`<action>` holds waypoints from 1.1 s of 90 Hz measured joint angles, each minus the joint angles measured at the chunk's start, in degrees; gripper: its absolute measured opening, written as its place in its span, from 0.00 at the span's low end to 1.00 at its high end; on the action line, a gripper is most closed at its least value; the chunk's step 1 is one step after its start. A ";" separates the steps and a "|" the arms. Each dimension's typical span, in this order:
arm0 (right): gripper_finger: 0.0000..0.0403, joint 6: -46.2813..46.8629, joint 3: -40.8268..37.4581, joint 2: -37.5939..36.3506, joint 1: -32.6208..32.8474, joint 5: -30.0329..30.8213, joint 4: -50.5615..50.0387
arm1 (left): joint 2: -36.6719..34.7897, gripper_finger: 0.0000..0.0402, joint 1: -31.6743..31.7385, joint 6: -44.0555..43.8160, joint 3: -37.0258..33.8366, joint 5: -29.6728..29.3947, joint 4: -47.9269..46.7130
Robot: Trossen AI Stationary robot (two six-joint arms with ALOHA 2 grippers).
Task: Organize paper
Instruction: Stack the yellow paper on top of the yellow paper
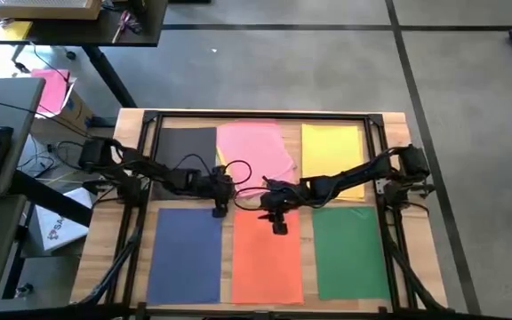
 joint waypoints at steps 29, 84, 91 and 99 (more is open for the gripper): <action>0.31 0.29 0.02 0.00 0.26 -0.04 0.03 | -2.75 0.00 -1.12 1.56 3.69 -3.32 -7.06; 0.31 -0.49 0.04 -0.24 0.28 8.29 -0.46 | -14.83 0.00 -4.38 0.80 14.79 -10.78 -25.72; 0.31 -0.65 0.07 -1.14 0.26 13.03 -0.46 | -16.02 0.00 -4.63 -0.64 16.24 -10.54 -28.16; 0.31 -1.74 0.09 -3.06 0.26 18.12 -0.48 | -17.59 0.00 -4.58 -2.06 17.20 -10.34 -29.35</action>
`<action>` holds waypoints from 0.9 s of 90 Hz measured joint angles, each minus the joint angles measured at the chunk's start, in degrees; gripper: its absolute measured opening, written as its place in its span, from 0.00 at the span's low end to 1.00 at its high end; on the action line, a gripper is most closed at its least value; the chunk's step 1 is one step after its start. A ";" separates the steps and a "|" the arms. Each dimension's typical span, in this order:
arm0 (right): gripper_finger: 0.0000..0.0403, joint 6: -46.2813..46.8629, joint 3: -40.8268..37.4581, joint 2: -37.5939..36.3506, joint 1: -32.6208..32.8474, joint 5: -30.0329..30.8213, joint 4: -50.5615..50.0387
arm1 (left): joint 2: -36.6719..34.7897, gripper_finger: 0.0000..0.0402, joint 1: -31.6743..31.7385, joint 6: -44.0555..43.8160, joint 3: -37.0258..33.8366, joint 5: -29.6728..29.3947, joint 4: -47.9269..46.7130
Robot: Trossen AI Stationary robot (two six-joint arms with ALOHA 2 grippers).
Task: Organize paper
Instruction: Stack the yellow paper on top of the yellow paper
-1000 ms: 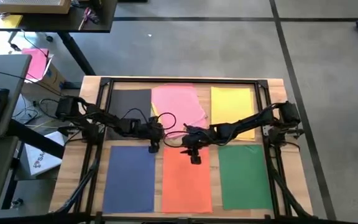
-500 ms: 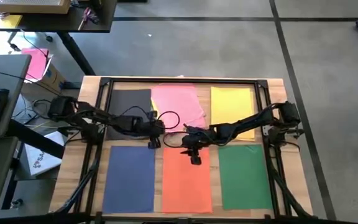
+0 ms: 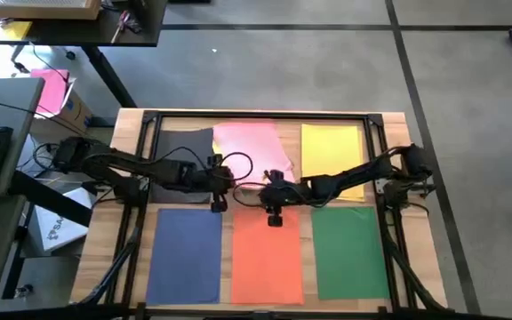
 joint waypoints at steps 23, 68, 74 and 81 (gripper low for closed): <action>0.31 -4.37 0.07 -4.80 -0.01 3.44 0.14 | -2.13 0.00 0.00 -1.49 2.64 2.69 0.60; 0.30 -3.95 0.06 -3.20 -3.18 2.15 -1.39 | -1.77 0.00 -1.44 1.54 3.73 10.17 0.94; 0.29 -3.47 0.04 -2.74 -4.11 1.00 -2.17 | -1.48 0.00 -2.01 1.92 3.73 12.08 0.60; 0.24 -3.69 0.02 -2.73 -4.91 -0.89 -3.02 | -1.42 0.00 -2.73 3.32 3.73 14.39 -0.25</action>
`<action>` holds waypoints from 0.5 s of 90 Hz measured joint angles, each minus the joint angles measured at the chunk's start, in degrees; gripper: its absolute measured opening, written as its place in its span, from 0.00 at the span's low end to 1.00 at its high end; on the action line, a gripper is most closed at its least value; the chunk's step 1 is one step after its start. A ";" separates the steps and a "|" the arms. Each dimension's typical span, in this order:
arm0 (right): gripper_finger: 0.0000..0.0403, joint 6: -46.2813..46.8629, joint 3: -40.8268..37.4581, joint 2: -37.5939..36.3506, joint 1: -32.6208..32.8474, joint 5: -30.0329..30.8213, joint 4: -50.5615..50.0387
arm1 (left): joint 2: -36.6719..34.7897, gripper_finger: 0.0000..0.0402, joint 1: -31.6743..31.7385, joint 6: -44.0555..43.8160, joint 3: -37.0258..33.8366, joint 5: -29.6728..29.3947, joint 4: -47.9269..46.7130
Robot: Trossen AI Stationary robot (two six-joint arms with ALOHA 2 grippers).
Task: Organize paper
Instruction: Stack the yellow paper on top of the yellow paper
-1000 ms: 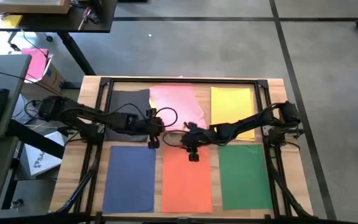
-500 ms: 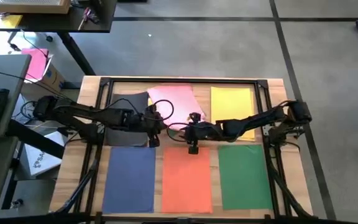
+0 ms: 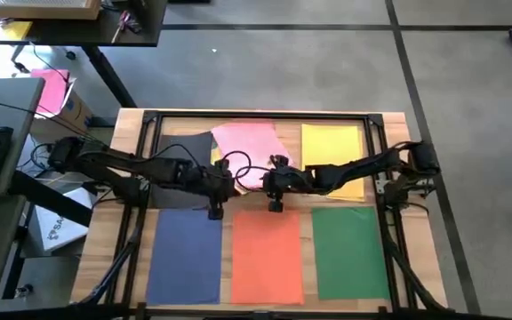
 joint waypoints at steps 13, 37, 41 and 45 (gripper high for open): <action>0.15 -0.31 -0.02 -0.44 -0.37 -3.78 0.01 | 0.00 0.00 -1.08 0.83 0.00 0.76 0.11; 0.14 0.15 -0.02 -1.94 0.91 -10.18 -2.13 | 0.87 0.00 -1.03 0.75 0.00 0.56 0.46; 0.17 0.23 -0.02 -2.45 1.23 -10.24 -3.29 | 0.94 0.00 -1.02 0.77 0.00 0.57 0.52; 0.21 0.19 -0.02 -2.80 1.48 -10.23 -4.20 | 1.16 0.00 -1.03 0.70 0.00 0.51 0.82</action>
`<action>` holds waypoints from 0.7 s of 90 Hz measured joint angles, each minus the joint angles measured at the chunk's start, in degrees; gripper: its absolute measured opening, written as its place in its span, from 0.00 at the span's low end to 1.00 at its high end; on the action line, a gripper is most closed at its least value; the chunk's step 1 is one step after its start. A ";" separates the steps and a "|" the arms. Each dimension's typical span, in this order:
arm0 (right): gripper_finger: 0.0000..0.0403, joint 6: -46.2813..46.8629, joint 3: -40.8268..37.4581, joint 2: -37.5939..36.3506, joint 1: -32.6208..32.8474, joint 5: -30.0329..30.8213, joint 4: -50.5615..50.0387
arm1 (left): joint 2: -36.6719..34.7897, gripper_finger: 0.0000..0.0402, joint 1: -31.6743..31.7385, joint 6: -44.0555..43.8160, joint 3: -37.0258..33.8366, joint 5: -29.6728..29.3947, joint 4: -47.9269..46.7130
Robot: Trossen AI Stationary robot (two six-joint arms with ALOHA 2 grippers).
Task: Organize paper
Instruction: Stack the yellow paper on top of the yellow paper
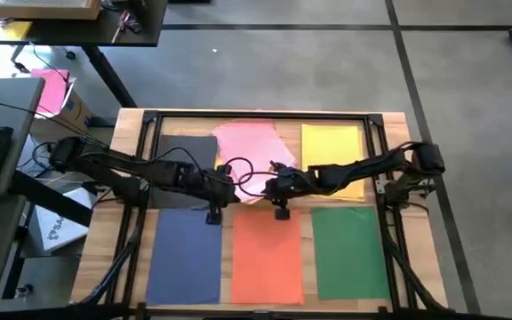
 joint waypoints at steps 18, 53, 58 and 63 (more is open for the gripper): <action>0.38 -1.33 0.00 -2.26 2.59 0.08 -2.00 | 0.22 0.00 0.00 -1.34 0.00 -0.35 2.23; 0.47 0.03 0.00 -1.63 7.72 13.44 1.54 | 0.19 0.00 -0.42 -5.35 0.00 1.66 11.34; 0.45 0.02 0.00 -1.63 7.89 14.62 1.56 | 0.19 0.00 -0.77 -5.84 0.00 1.84 12.43; 0.42 -0.50 0.00 -1.63 7.93 14.68 2.23 | 0.17 0.00 -1.01 -6.09 0.00 1.80 13.26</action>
